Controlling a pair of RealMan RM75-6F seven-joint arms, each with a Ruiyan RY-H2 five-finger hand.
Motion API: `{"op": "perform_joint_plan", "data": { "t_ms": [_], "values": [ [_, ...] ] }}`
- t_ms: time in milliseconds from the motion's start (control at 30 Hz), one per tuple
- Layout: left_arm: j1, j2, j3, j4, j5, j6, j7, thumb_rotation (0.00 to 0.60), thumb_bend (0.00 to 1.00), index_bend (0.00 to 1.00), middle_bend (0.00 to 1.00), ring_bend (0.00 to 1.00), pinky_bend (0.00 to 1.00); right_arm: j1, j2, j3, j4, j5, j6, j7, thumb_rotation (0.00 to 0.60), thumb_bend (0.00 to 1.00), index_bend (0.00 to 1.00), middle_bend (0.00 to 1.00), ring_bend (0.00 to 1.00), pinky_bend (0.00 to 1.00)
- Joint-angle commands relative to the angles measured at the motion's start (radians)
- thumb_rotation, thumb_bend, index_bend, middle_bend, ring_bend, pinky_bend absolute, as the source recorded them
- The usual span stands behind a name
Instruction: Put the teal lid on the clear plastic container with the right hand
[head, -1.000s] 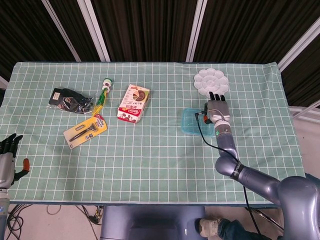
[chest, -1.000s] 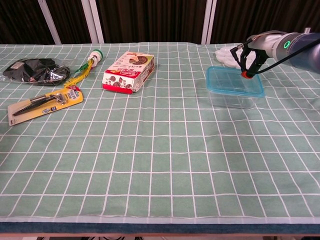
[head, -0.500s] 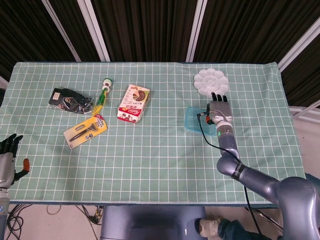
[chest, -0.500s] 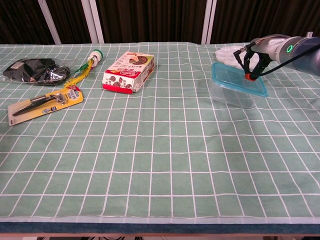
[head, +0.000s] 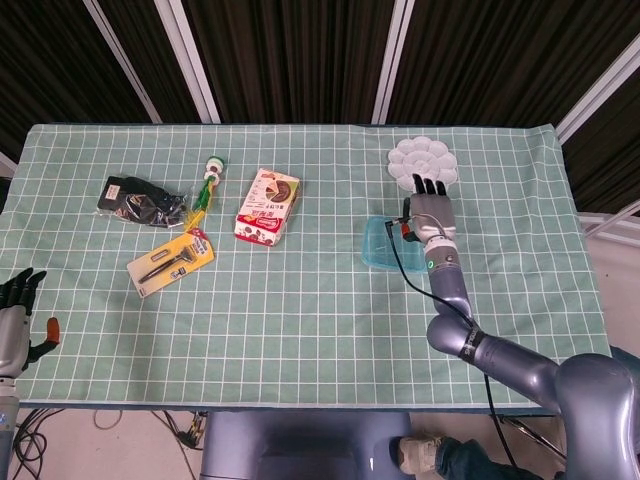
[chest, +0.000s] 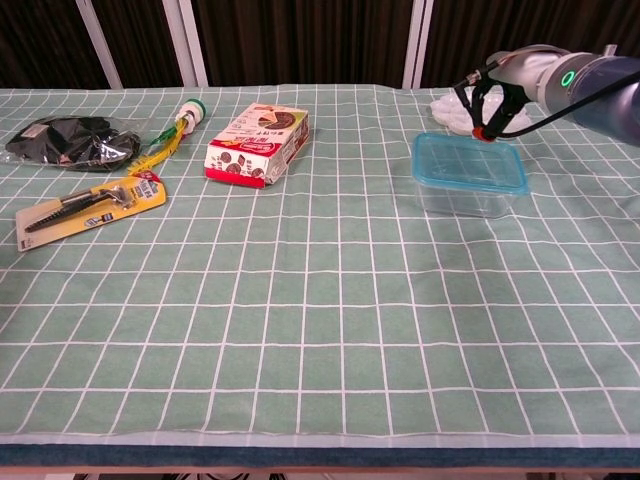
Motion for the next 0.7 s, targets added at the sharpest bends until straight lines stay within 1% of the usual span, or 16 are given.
{"op": "perform_joint_plan", "data": {
  "t_ms": [33,233,433,700],
  "values": [
    [0.000,0.002,0.000,-0.001,0.001,-0.001,-0.003,0.600,0.54,0.09,0.00,0.00,0.00,0.008,-0.015,0.016,-0.007,-0.028,0.014,0.019,0.600,0.45,0.61,0.03,0.00,0.00],
    [0.000,0.005,0.002,-0.002,0.003,-0.006,-0.010,0.600,0.54,0.09,0.00,0.00,0.00,0.039,-0.065,0.040,0.032,-0.036,0.002,0.030,0.600,0.45,0.61,0.03,0.00,0.00],
    [0.001,0.011,0.004,-0.005,0.005,-0.009,-0.018,0.600,0.54,0.09,0.00,0.00,0.00,0.073,-0.124,0.059,0.121,-0.011,-0.032,0.017,0.600,0.45,0.61,0.03,0.00,0.00],
    [0.001,0.020,0.004,-0.011,0.004,-0.013,-0.029,0.600,0.54,0.09,0.00,0.00,0.00,0.082,-0.157,0.055,0.178,0.005,-0.067,-0.005,0.600,0.45,0.61,0.03,0.00,0.00]
  ]
}}
